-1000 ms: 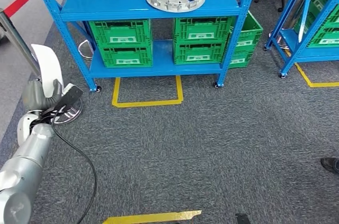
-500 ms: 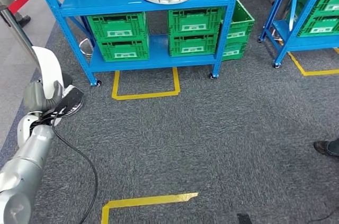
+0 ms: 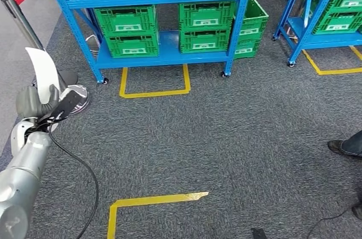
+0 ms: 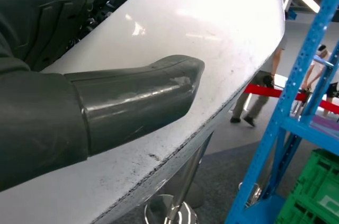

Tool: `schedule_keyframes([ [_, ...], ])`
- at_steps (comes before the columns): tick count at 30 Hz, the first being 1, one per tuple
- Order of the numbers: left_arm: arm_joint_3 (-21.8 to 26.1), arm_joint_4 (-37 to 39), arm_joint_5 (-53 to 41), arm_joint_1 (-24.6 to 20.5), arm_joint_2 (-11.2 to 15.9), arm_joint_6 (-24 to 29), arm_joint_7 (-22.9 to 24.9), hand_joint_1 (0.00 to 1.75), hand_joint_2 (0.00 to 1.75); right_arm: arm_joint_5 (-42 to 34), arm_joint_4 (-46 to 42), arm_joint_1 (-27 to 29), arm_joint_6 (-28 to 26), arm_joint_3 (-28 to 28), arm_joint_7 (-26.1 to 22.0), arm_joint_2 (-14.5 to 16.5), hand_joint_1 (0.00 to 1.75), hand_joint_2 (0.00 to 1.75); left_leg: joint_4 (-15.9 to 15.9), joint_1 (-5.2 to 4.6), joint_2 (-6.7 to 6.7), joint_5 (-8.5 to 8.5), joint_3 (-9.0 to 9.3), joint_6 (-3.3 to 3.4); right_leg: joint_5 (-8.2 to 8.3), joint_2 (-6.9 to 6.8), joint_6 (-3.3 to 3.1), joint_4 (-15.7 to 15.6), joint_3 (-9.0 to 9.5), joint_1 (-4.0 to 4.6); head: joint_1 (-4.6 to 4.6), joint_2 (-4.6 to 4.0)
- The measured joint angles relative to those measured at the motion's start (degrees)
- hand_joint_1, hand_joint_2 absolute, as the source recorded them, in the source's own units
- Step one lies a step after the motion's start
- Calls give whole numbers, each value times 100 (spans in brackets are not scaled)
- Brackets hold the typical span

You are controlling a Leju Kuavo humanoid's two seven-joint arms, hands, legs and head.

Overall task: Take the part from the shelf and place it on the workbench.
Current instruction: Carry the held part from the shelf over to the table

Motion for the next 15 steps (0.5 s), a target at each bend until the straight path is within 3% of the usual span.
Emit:
schedule_keyframes([
  [3,2,0,3,23,9,-1,2,175,175,-45,0,14,-4,-1,-8,-3,0,0,-14,25,9,146,-177,23,-644,7,100,1059,-452,-58,47,0],
  [4,2,0,4,41,15,-1,2,175,175,-56,0,20,-4,-1,-9,-3,0,0,-7,27,9,186,-238,11,-786,4,128,1375,-556,-83,51,0],
  [5,3,0,4,58,22,-1,2,175,175,-67,0,29,-4,-1,-10,-6,0,0,2,33,9,222,-293,-4,-829,2,153,1507,-558,-103,50,0],
  [6,4,0,4,73,32,-1,2,175,175,-74,0,36,-4,-2,-10,-9,0,0,12,41,9,250,-338,-23,-768,0,174,1408,-442,-123,52,0],
  [8,6,0,4,90,44,-1,2,175,175,-81,0,36,-5,-7,-10,-17,0,0,52,61,8,284,-402,-68,-497,-5,207,651,71,-157,54,-1],
  [10,9,-2,4,84,67,-1,3,175,175,-83,0,18,-4,-13,-10,-19,0,0,129,49,9,302,-477,-125,-366,1,191,-19,480,-171,58,-1],
  [12,15,-4,2,80,90,-1,7,175,175,-90,0,23,-4,-23,-9,-17,0,0,185,23,9,319,-540,-108,-368,11,152,-166,555,-172,60,-1],
  [15,26,-4,-1,83,104,-1,18,175,175,-123,0,52,-9,-40,-7,-18,0,0,183,24,9,371,-559,14,-332,13,110,-158,527,-157,59,0],
])
